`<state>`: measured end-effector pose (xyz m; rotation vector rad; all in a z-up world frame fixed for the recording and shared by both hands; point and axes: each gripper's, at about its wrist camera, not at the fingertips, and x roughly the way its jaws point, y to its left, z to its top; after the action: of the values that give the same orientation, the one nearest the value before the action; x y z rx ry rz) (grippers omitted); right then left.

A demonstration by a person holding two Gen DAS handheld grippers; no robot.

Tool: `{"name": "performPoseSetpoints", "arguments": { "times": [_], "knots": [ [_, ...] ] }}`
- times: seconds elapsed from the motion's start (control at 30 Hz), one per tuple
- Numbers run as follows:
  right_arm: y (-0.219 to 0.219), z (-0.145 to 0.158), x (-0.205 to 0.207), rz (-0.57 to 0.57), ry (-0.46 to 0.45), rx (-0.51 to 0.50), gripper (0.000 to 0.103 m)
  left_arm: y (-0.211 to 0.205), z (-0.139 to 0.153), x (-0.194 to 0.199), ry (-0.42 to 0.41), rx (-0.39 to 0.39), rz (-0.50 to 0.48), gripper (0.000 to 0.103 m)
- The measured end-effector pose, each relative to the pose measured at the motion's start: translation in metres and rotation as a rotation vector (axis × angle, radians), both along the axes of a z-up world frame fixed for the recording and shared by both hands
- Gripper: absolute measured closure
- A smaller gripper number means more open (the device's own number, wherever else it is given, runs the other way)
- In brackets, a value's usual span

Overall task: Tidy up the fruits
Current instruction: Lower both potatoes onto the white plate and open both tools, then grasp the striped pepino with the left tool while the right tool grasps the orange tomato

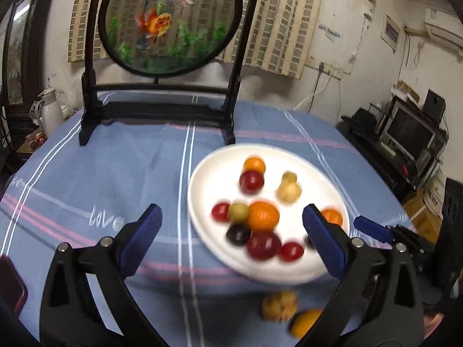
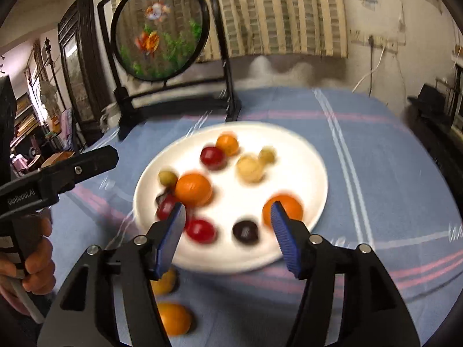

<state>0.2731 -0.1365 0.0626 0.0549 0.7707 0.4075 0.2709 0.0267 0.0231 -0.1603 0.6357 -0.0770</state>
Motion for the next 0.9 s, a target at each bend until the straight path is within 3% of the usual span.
{"name": "performPoseSetpoints", "arguments": {
  "times": [0.3, 0.53, 0.9],
  "knots": [
    [0.008, -0.018, -0.053, 0.083, 0.059, -0.023, 0.041, 0.004, -0.045, -0.036, 0.115, 0.144, 0.042, 0.003],
    [0.025, -0.024, -0.068, 0.165, 0.087, -0.070, 0.041, 0.020, -0.043, -0.039, 0.135, 0.065, 0.082, 0.003],
    [0.041, -0.036, -0.071, 0.221, 0.085, -0.167, 0.042, 0.020, -0.043, -0.038, 0.145, 0.065, 0.093, 0.003]
  ]
}}
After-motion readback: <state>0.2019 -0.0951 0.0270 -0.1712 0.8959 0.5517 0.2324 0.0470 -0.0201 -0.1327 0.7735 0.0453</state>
